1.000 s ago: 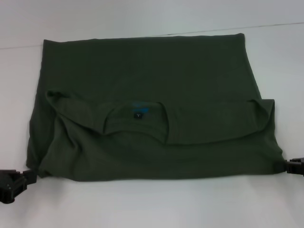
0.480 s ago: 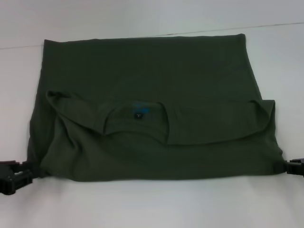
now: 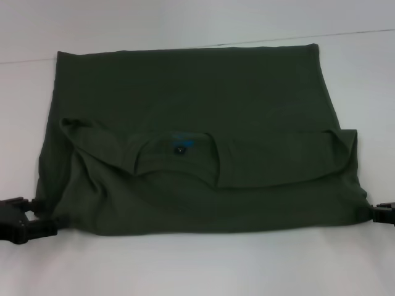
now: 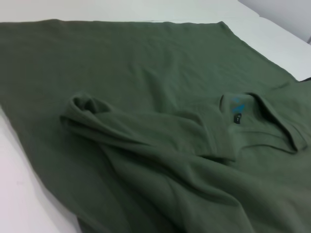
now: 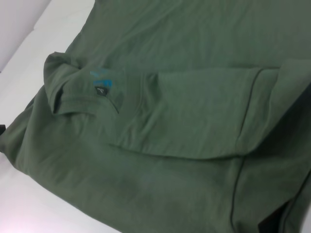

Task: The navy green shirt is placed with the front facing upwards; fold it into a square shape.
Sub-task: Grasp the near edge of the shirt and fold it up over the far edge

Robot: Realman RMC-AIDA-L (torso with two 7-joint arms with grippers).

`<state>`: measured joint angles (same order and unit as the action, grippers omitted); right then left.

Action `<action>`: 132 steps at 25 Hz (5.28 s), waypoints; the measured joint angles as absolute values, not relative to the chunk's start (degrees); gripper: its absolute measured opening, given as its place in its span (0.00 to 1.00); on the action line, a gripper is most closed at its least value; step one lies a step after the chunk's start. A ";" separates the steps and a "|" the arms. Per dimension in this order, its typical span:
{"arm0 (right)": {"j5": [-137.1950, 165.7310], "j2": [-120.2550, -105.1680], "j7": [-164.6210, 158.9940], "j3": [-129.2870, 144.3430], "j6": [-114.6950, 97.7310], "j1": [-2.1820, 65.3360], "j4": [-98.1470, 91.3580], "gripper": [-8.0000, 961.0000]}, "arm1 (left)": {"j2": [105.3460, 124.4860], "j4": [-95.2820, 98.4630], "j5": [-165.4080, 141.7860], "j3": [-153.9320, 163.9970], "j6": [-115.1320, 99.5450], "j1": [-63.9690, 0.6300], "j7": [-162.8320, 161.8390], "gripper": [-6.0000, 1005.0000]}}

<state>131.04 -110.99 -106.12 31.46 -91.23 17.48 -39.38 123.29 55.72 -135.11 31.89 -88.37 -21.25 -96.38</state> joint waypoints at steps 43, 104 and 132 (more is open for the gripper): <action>130.99 -110.73 -106.38 30.94 -90.34 18.39 -39.37 0.09 | 122.51 51.13 -140.32 35.62 -87.89 -25.29 -95.97 0.62; 132.44 -111.30 -98.80 25.30 -99.27 15.39 -40.10 0.09 | 122.51 56.92 -142.65 31.19 -107.57 -19.31 -90.83 0.05; 129.80 -110.63 -104.09 18.57 -103.09 22.58 -45.69 0.09 | 119.64 62.23 -138.48 20.81 -117.28 -22.65 -90.75 0.05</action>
<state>129.80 -110.63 -104.09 18.58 -103.09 22.58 -45.69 119.64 62.23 -138.48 20.81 -117.28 -22.65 -90.75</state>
